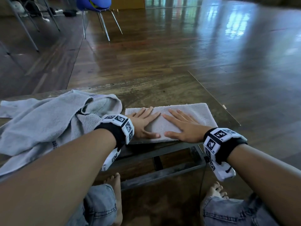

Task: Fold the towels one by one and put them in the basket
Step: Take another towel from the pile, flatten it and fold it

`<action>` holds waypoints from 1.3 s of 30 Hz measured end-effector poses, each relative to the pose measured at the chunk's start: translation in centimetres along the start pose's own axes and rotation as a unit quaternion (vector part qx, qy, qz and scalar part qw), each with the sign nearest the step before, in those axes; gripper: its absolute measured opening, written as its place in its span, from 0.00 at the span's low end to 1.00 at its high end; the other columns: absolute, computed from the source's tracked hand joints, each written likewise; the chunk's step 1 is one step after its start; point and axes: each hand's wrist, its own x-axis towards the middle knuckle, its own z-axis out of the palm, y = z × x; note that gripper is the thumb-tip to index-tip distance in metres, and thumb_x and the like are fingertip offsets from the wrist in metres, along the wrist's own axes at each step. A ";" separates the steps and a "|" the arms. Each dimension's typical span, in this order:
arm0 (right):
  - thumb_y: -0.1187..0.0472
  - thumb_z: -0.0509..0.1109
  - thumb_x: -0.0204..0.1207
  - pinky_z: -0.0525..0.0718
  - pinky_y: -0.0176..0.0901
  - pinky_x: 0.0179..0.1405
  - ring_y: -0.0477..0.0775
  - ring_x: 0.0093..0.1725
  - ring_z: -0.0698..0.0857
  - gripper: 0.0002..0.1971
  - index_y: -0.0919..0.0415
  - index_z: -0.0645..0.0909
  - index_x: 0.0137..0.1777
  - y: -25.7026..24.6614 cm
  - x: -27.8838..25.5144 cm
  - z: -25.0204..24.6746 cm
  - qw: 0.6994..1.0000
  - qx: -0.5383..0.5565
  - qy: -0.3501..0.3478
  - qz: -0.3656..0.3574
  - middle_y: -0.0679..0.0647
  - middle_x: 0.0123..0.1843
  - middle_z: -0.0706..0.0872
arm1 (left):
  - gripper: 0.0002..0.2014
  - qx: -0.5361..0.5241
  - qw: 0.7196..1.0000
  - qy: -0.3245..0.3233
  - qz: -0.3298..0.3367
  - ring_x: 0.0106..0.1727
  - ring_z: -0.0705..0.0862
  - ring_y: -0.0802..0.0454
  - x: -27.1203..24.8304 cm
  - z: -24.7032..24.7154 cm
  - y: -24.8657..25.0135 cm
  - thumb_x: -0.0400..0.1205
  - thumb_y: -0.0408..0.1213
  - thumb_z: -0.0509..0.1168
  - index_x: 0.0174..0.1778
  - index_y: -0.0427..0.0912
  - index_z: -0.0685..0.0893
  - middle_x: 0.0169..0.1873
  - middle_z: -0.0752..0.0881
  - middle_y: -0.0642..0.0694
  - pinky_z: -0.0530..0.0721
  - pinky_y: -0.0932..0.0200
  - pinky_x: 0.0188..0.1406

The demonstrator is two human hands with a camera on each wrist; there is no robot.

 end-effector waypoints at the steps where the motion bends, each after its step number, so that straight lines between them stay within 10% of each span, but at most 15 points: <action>1: 0.19 0.46 0.71 0.31 0.58 0.83 0.48 0.86 0.29 0.46 0.33 0.35 0.86 0.4 -0.1 0.1 1.000 -0.005 -0.003 0.009 0.40 0.87 0.28 | 0.51 0.003 1.000 0.001 0.003 0.85 0.29 0.51 -0.1 0.3 -0.3 0.76 0.74 0.56 0.83 0.63 0.29 0.84 0.27 0.54 0.37 0.41 0.85; 27: 0.05 0.41 0.49 0.32 0.65 0.83 0.50 0.87 0.31 0.69 0.43 0.30 0.86 5.8 -3.3 -0.7 0.977 0.004 0.031 0.209 0.39 0.87 0.27 | 0.61 0.045 0.995 0.029 -0.086 0.86 0.31 0.51 -2.0 1.6 -2.6 0.64 0.83 0.57 0.82 0.63 0.27 0.84 0.28 0.52 0.35 0.33 0.82; 33: 0.18 0.43 0.70 0.52 0.61 0.84 0.56 0.87 0.47 0.49 0.45 0.54 0.87 2.0 -3.3 -1.2 0.981 -0.032 0.157 0.111 0.47 0.89 0.50 | 0.59 -0.033 0.994 0.085 -0.055 0.87 0.35 0.46 -1.8 0.2 -0.4 0.65 0.80 0.61 0.85 0.62 0.39 0.86 0.32 0.52 0.39 0.33 0.82; 39: 0.27 0.44 0.81 0.46 0.57 0.85 0.52 0.89 0.42 0.36 0.34 0.44 0.87 -0.5 -1.4 1.2 0.994 -0.027 0.101 0.025 0.43 0.90 0.42 | 0.54 -0.021 0.996 0.072 -0.045 0.86 0.32 0.45 -0.9 2.0 1.0 0.70 0.78 0.59 0.84 0.64 0.35 0.86 0.32 0.49 0.37 0.33 0.83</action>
